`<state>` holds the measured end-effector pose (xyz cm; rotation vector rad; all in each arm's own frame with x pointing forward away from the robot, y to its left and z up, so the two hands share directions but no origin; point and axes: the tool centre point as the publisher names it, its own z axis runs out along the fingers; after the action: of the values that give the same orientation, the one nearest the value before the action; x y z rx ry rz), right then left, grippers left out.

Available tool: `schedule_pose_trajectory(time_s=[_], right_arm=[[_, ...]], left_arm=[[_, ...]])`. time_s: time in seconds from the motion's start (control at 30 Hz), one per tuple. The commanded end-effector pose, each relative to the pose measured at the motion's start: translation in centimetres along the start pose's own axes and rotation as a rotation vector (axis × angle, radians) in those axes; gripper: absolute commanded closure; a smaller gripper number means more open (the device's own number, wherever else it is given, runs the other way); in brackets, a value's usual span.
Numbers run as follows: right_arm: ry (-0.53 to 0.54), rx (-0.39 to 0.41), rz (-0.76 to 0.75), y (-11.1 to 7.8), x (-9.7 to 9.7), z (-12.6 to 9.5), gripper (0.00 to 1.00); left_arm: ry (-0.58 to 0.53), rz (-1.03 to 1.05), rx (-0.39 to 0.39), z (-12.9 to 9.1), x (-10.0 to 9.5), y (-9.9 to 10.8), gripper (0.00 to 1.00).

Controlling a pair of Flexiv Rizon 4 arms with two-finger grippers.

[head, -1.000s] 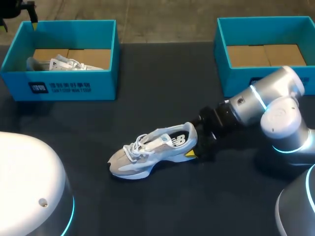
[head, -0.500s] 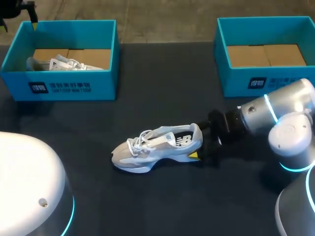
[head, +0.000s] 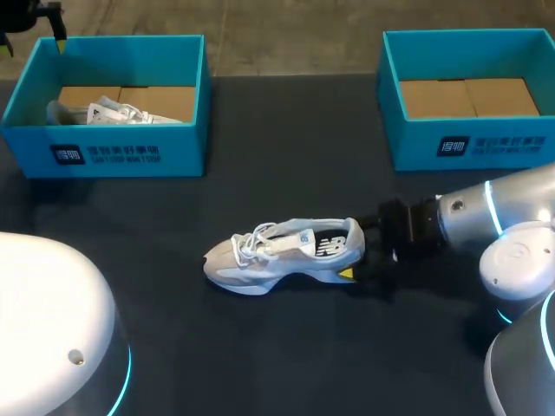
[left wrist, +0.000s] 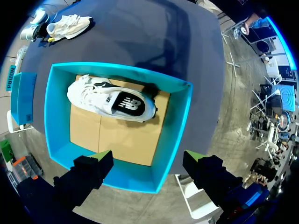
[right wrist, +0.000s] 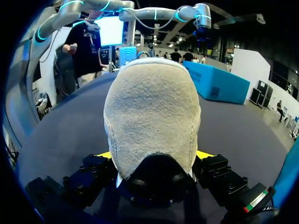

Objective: Take the shoe out of the shoebox, open the shoe tongue, remove and reinsert the insole, then place the shoe into the shoebox

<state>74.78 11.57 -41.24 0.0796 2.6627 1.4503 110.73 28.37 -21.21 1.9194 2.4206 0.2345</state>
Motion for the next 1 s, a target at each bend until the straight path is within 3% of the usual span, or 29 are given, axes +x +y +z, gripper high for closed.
schedule_pose_trajectory(time_s=[0.03, 1.0], right_arm=[[0.015, 0.003, 0.011, -0.20, -0.36, 0.86, 1.00], [0.047, -0.003, 0.016, -0.63, -0.50, 0.97, 1.00]], left_arm=[[0.001, 0.001, 0.000, -0.04, 0.03, 0.01, 0.00], [0.001, 0.001, 0.000, -0.04, 0.03, 0.01, 0.00]])
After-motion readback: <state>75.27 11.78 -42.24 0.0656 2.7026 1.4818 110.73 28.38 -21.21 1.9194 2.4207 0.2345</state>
